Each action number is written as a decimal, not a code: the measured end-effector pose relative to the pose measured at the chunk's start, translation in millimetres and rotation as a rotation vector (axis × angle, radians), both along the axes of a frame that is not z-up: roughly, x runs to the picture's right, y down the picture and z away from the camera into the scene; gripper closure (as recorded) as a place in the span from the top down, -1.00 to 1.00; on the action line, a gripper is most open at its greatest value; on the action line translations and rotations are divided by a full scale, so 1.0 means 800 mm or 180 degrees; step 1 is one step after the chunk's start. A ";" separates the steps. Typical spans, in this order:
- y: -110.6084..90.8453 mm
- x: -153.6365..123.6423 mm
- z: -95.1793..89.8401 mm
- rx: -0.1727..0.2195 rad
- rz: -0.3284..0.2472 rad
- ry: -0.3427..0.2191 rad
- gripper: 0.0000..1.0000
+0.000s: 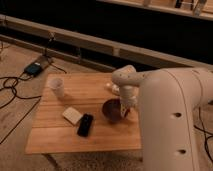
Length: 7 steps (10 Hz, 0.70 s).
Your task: Push the ceramic bowl across the table
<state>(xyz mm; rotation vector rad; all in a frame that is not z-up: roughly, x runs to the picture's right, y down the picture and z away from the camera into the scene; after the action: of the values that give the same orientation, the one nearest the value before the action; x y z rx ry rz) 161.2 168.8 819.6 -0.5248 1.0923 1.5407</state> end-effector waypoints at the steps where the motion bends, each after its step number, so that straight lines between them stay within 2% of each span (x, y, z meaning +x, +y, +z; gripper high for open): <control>1: 0.004 0.005 -0.004 -0.0004 0.0023 0.0014 0.30; 7: 0.018 0.013 -0.040 0.0012 0.0157 0.0003 0.30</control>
<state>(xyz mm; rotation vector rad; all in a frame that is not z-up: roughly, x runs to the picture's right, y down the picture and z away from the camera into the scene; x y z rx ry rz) 171.7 182.8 787.3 -0.5522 1.0840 1.5858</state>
